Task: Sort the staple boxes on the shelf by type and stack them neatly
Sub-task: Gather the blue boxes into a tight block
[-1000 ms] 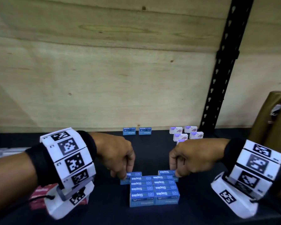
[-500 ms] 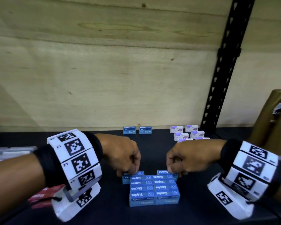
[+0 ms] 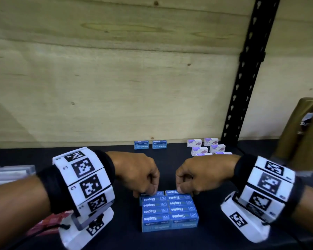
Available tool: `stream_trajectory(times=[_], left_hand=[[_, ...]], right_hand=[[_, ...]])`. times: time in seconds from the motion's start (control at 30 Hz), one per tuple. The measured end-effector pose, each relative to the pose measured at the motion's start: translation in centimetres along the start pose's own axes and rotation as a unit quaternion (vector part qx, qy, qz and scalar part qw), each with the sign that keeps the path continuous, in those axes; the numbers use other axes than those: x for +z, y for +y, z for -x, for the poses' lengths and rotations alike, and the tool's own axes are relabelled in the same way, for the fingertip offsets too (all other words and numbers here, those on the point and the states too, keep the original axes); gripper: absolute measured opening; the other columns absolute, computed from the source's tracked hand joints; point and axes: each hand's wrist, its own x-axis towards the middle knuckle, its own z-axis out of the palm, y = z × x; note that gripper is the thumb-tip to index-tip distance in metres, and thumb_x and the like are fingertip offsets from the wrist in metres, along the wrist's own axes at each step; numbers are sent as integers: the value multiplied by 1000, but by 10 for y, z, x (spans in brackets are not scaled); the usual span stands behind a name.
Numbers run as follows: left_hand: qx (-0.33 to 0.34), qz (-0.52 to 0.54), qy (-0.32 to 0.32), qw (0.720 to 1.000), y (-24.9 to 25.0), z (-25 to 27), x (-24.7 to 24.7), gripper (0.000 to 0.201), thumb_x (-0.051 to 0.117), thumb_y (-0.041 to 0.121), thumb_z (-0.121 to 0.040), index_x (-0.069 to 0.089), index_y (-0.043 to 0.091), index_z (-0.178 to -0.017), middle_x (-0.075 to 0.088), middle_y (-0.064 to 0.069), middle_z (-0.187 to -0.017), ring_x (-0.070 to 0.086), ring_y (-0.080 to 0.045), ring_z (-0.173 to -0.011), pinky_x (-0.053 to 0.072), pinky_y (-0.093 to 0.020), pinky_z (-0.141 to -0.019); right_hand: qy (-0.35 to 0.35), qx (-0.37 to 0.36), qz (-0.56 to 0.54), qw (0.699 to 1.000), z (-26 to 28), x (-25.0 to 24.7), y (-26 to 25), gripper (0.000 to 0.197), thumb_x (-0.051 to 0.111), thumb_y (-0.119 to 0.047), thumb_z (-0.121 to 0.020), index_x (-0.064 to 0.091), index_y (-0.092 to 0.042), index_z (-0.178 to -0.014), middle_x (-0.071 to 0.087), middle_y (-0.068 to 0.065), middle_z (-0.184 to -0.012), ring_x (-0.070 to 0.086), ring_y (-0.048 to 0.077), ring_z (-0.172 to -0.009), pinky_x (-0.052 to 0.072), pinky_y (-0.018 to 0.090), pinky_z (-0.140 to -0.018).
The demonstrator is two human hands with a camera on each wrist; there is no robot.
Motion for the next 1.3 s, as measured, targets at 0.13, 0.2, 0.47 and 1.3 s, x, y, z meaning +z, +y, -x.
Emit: stream_trajectory(times=[0.13, 0.2, 0.47, 1.3], left_hand=[[6, -7, 9, 1000, -1, -4, 1, 13, 61, 32, -92, 69, 24, -97, 76, 3, -90, 57, 10, -56, 51, -22, -85], [9, -7, 7, 1000, -1, -4, 1, 12, 61, 33, -92, 69, 24, -97, 76, 3, -90, 57, 10, -57, 50, -21, -83], [11, 3, -6, 1000, -1, -7, 0, 12, 62, 32, -93, 69, 24, -99, 76, 2, -92, 62, 5, -63, 49, -20, -80], [-139, -144, 118, 973, -85, -85, -76, 41, 65, 40, -92, 57, 18, -126, 59, 1, -113, 54, -17, -99, 41, -27, -79]], right_hand=[[-1, 0, 14, 1000, -2, -1, -2, 21, 56, -36, -98, 68, -18, -103, 67, -11, -75, 60, 4, -67, 47, 18, -70], [-5, 1, 16, 1000, -3, -1, -3, 21, 57, -36, -98, 68, -18, -103, 66, -12, -72, 60, 3, -67, 47, 19, -72], [-15, 0, 31, 999, -6, -4, -6, 18, 56, -32, -97, 69, -20, -103, 67, -11, -72, 61, 4, -68, 42, 13, -63], [134, 77, 116, 981, -104, -81, 35, 32, 67, -37, -91, 62, -24, -120, 65, -4, -116, 57, 15, -95, 42, 26, -80]])
